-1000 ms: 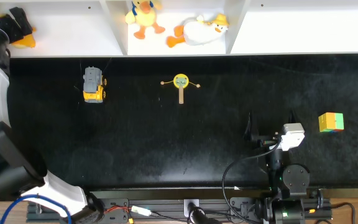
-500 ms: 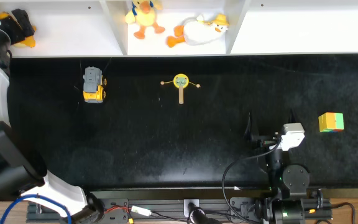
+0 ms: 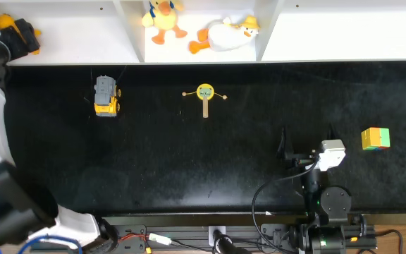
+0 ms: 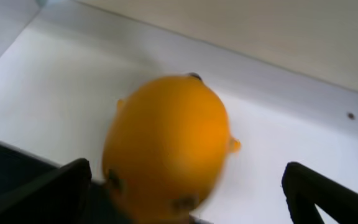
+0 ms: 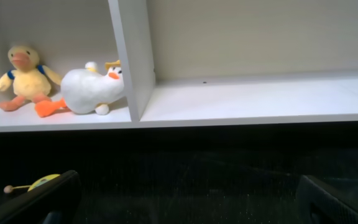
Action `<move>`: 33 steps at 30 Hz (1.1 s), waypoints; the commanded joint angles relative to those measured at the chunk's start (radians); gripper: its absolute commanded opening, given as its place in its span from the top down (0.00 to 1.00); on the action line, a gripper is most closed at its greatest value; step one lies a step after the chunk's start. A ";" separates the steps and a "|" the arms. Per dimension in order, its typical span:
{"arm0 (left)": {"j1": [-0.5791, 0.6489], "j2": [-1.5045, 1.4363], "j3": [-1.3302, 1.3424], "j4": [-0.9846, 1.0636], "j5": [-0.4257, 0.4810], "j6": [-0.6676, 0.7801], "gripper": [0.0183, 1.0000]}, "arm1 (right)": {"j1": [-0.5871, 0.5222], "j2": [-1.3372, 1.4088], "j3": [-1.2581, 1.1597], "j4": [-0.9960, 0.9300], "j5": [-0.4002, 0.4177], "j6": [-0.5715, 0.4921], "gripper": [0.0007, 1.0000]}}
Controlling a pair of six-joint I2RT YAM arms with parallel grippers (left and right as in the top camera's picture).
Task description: Store Toys
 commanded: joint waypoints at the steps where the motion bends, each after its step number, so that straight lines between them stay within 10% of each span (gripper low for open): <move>1: 0.000 -0.085 0.019 -0.088 -0.064 0.031 0.00 | -0.001 -0.008 -0.013 0.004 0.010 -0.005 0.01; 16: -0.005 -0.255 0.008 -0.425 -0.013 0.093 0.00 | -0.001 -0.008 -0.013 0.004 0.010 -0.005 0.00; 33: -0.154 -0.545 -0.396 -0.340 0.028 0.075 0.00 | -0.001 -0.008 -0.013 0.004 0.010 -0.005 0.00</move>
